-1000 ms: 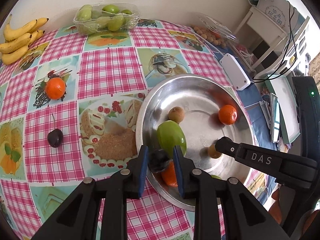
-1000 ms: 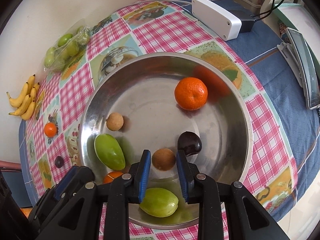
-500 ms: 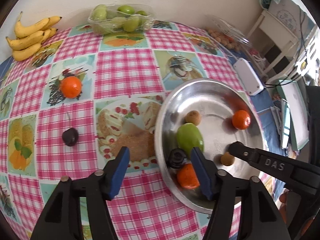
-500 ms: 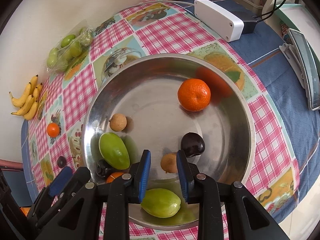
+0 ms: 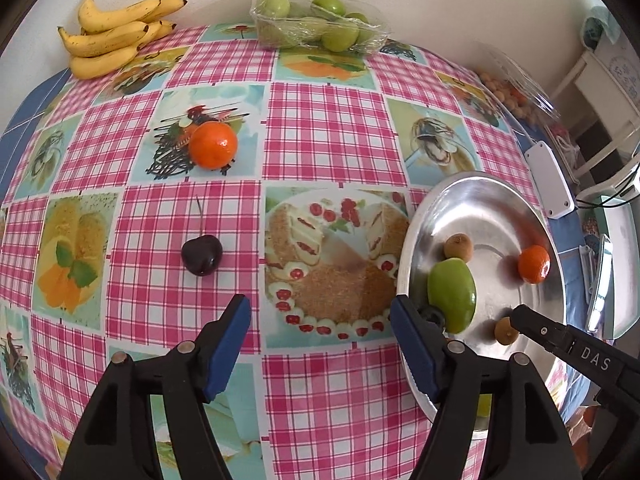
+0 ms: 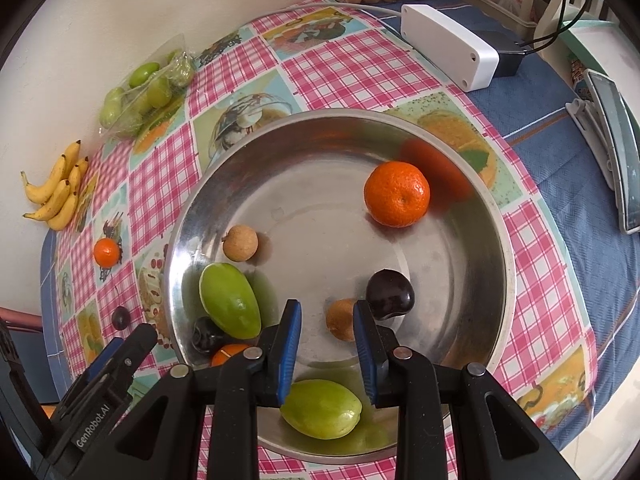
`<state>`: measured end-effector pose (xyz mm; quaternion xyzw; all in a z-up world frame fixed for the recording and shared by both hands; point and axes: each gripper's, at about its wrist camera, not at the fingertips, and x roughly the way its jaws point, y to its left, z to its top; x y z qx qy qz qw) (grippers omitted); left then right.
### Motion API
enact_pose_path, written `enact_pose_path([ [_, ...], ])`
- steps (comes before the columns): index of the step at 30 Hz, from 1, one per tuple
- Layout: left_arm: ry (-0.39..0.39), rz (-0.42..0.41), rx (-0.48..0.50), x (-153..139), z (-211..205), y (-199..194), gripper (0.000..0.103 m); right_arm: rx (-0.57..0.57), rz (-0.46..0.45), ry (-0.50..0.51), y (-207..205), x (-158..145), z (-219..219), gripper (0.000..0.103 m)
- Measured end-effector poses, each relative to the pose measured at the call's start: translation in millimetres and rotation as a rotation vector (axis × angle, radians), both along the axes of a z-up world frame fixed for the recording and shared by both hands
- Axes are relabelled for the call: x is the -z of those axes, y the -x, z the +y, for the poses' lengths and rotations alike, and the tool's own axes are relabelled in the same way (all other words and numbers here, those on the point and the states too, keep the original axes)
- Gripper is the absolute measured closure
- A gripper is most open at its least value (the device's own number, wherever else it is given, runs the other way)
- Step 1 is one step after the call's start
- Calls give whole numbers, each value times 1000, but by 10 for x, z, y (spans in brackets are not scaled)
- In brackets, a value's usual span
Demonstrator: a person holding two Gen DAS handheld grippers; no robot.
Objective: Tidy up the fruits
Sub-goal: 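Open the right gripper to release the kiwi into the bowl, then move both grippers back to the remaining dark cherry on the cloth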
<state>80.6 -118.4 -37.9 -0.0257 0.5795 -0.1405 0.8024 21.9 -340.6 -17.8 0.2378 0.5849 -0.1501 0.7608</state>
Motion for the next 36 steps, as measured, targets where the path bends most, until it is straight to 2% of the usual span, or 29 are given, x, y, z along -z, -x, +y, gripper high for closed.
enact_pose_path([
  [3, -9, -6, -8, -4, 16, 5, 25, 0, -13, 9, 2, -15, -5, 53],
  [4, -13, -9, -10, -6, 24, 7, 21, 1, -22, 18, 4, -32, -8, 42],
  [5, -18, -13, -12, -9, 26, 7, 19, 0, -31, 28, 5, -51, -8, 36],
  [9, -48, -31, -34, -2, 55, -4, 11, -5, -47, 42, 1, -83, -8, 23],
  [14, -75, -55, -80, -9, 146, -39, 8, -15, -60, 37, -5, -89, 9, 3],
  [24, -83, -59, -103, -15, 264, -95, 8, -50, -76, 57, -27, -90, 58, 0],
  [31, -74, -51, -110, -20, 349, -127, 8, -85, -62, 15, -69, -2, 136, 0],
  [36, -78, -52, -134, -50, 484, -171, 8, -94, -78, 40, -108, -29, 253, 0],
])
